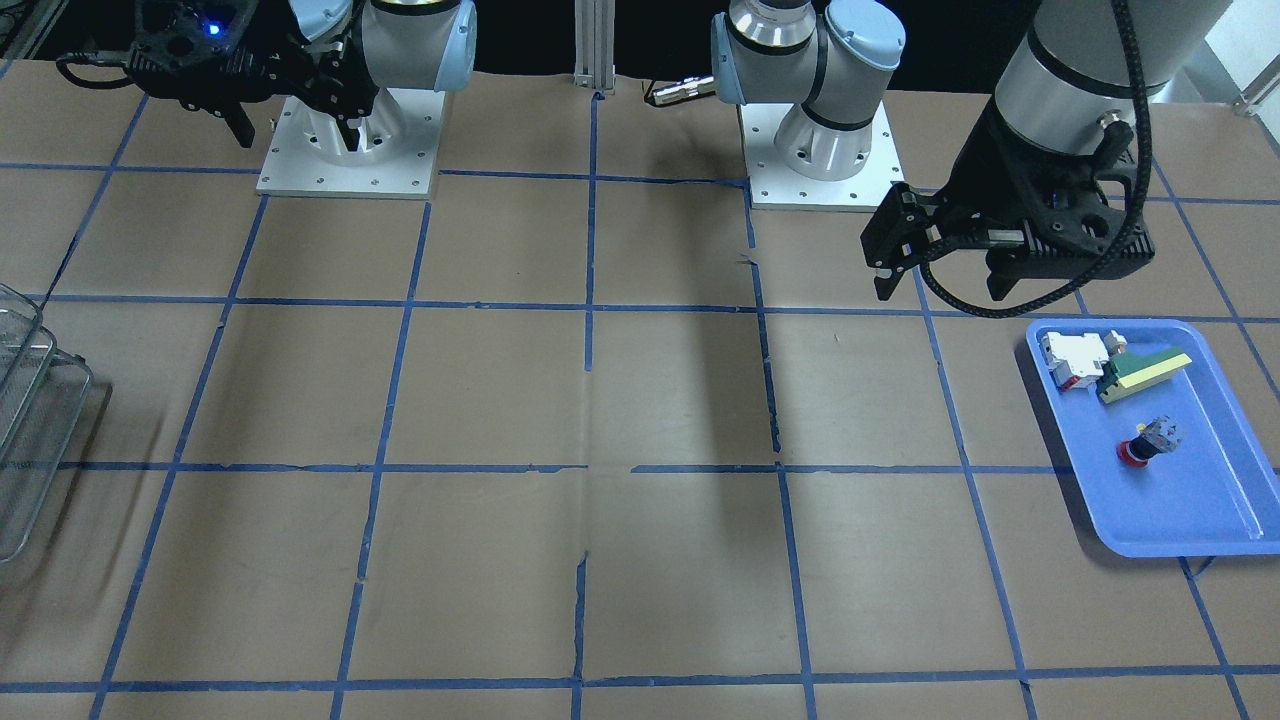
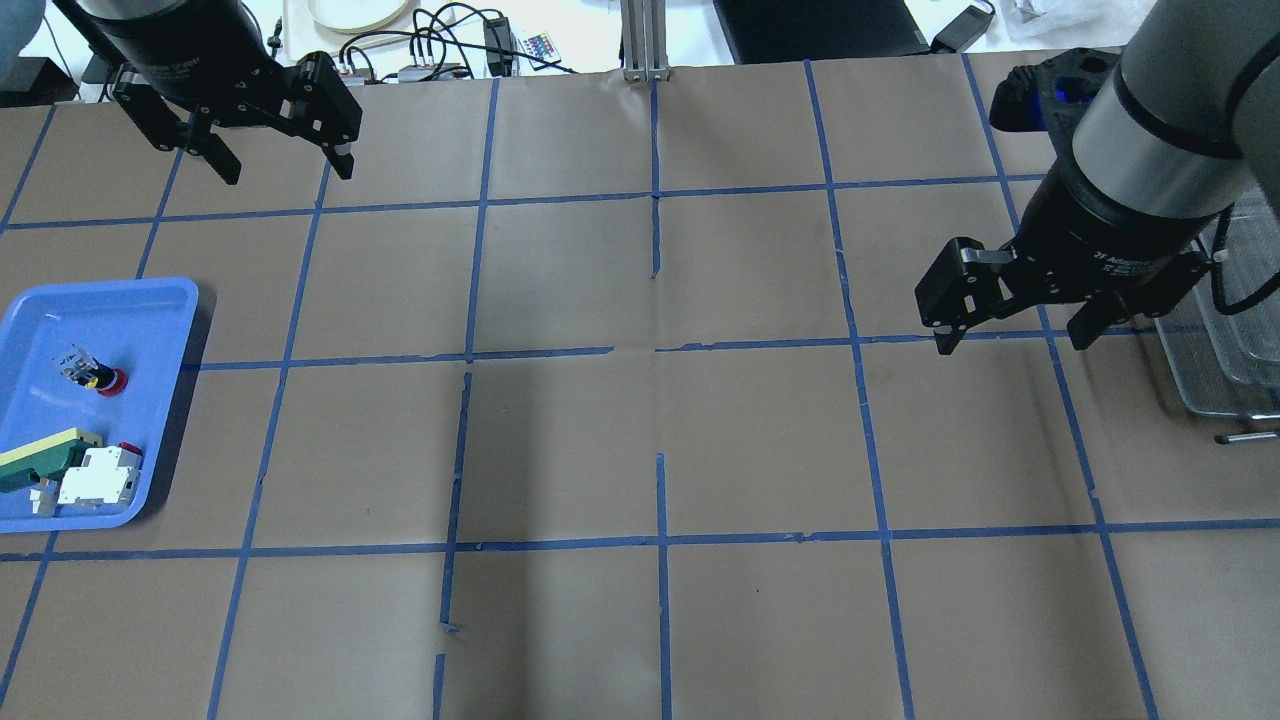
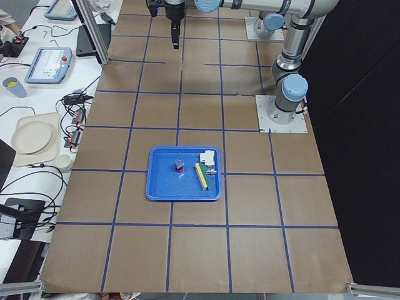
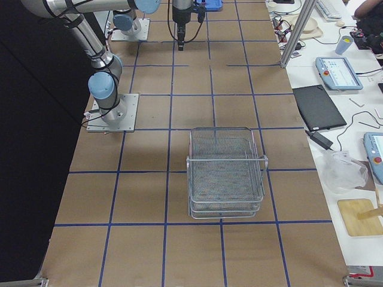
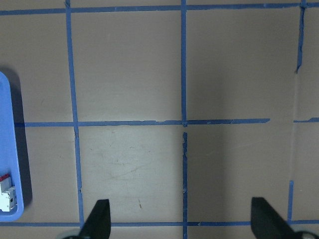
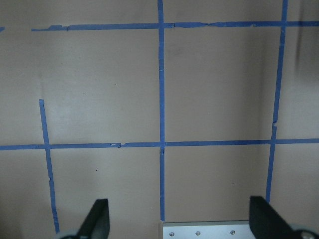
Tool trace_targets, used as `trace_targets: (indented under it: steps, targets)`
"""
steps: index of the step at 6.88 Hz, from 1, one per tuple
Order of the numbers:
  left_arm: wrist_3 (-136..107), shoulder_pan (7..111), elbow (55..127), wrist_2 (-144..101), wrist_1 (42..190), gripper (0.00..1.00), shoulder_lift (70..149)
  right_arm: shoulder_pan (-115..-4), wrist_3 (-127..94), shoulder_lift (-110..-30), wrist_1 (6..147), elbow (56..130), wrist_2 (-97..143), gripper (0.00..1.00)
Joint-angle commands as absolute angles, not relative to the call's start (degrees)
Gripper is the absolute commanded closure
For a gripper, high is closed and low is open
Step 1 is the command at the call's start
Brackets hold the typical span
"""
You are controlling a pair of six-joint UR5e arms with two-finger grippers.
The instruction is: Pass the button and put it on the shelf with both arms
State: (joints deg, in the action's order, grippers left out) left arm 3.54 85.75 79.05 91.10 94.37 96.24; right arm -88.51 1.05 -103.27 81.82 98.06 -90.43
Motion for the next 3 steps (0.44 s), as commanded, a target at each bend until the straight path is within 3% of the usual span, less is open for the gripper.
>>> trace_targets:
  steps: [1,3]
  targets:
    - [5.35,79.32,81.2,91.14,91.09,0.02,99.47,-88.51,1.05,-103.27,81.83,98.09,-90.44,0.0]
    - [18.03,68.69,81.21,90.53,89.82,0.02,103.96,-88.51,1.05,-103.27,81.83,98.0,-90.44,0.0]
